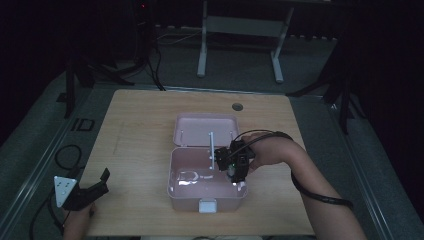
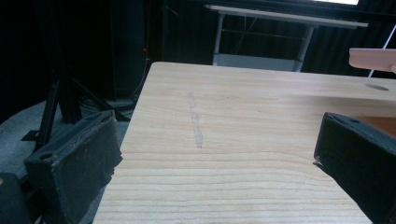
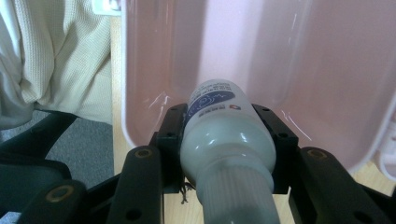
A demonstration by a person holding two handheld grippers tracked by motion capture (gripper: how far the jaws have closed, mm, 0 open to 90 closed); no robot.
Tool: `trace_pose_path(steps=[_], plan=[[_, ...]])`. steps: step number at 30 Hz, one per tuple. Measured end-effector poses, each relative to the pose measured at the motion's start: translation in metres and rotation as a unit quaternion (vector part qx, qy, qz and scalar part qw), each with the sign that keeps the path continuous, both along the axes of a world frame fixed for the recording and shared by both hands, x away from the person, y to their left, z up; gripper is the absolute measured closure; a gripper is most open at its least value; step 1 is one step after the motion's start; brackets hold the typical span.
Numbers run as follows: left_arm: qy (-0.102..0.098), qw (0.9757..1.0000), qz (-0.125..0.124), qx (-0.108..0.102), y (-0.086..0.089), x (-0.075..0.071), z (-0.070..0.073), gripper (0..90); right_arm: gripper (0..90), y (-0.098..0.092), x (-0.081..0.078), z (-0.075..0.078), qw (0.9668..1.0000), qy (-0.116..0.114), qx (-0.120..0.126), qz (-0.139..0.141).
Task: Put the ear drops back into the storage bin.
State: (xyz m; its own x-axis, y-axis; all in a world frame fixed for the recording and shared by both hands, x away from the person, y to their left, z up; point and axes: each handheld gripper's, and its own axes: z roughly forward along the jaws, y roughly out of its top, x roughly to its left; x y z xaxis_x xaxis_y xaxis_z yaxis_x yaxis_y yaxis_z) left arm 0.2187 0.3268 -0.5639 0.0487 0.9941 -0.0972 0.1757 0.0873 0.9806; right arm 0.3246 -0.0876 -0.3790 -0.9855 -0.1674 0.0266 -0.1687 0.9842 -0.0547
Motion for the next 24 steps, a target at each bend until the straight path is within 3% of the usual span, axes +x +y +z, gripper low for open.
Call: trace_pose_path(steps=[24], plan=[[0.000,1.0000,0.000,0.002,0.000,0.000,0.000,0.4,59.4,0.006,0.002,-0.076,0.9983,0.016,-0.030,0.048]])
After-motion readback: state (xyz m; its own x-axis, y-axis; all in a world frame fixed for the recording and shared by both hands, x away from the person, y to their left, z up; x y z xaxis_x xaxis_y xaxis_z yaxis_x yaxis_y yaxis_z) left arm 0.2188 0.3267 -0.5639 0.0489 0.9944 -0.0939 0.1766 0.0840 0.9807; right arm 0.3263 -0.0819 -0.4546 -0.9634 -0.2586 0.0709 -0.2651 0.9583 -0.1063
